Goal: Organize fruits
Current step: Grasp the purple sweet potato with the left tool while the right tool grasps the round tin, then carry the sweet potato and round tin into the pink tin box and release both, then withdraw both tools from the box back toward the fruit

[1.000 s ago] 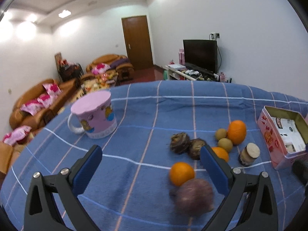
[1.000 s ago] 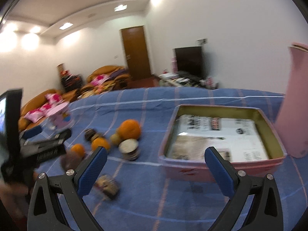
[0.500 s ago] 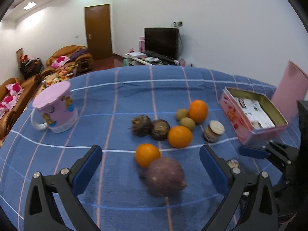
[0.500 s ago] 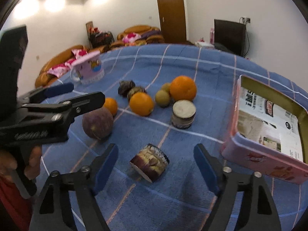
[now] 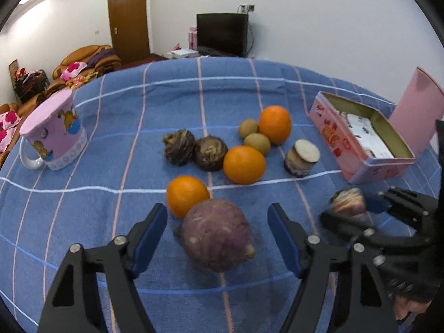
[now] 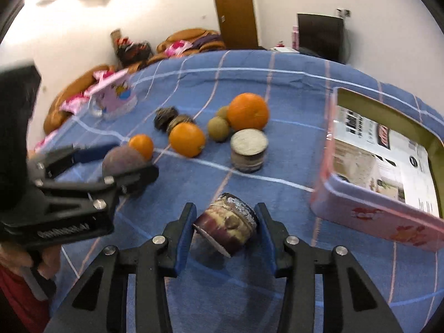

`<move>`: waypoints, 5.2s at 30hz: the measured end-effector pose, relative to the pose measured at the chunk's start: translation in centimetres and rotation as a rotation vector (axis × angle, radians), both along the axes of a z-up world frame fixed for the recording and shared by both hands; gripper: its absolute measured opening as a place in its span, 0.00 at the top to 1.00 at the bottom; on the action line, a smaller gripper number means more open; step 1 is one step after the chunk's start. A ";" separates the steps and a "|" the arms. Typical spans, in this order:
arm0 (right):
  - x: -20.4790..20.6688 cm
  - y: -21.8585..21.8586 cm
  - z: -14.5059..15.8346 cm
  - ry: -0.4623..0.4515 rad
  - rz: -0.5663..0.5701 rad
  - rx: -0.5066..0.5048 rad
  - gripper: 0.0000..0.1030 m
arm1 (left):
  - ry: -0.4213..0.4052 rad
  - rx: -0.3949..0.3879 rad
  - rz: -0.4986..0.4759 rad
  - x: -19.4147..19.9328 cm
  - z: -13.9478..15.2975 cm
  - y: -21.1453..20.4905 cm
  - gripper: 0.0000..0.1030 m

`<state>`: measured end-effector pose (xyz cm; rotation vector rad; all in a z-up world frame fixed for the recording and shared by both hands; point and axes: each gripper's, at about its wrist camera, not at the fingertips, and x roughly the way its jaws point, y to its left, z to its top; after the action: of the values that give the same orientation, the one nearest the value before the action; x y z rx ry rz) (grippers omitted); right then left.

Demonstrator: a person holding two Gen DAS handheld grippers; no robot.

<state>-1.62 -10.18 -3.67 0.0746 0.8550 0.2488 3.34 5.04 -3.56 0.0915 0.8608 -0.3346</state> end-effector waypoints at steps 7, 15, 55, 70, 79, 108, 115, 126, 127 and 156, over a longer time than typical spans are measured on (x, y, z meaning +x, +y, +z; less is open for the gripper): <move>-0.1 -0.6 0.3 -0.023 -0.022 0.016 0.56 | 0.040 0.006 0.026 0.6 -1.2 0.0 0.42; -1.4 -1.8 2.6 -0.157 -0.056 0.018 0.56 | -0.053 -0.064 -0.028 -0.9 0.5 -0.3 0.51; -3.7 -20.4 6.0 -0.299 -0.402 0.042 0.56 | -0.285 -0.161 -0.165 -2.0 5.8 -15.9 0.51; -1.3 -20.3 3.3 -0.186 -0.367 -0.048 0.56 | -0.234 -0.020 -0.140 -0.5 3.1 -22.5 0.51; -0.8 -19.7 2.9 -0.170 -0.370 -0.078 0.56 | -0.213 0.003 -0.121 0.1 2.3 -22.8 0.51; -0.8 -19.9 2.9 -0.180 -0.410 -0.053 0.50 | -0.198 0.085 -0.031 1.1 1.5 -23.5 0.39; -2.2 -20.1 4.2 -0.278 -0.442 -0.012 0.27 | -0.348 0.103 -0.064 -1.3 2.8 -24.2 0.02; -3.3 -19.2 5.3 -0.432 -0.516 -0.172 0.18 | -0.446 0.118 -0.028 -2.6 3.4 -23.4 0.00; -3.4 -19.3 5.4 -0.434 -0.525 -0.168 0.18 | -0.448 0.116 -0.016 -2.5 3.4 -23.2 0.00; -6.9 -20.7 4.6 -0.365 -0.666 -0.013 0.18 | -0.441 0.108 -0.021 -4.4 3.4 -21.0 0.00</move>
<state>-8.52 -30.90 0.93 0.2862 0.4319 -0.3607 -1.01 -15.94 -0.20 0.2644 0.4407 -0.2735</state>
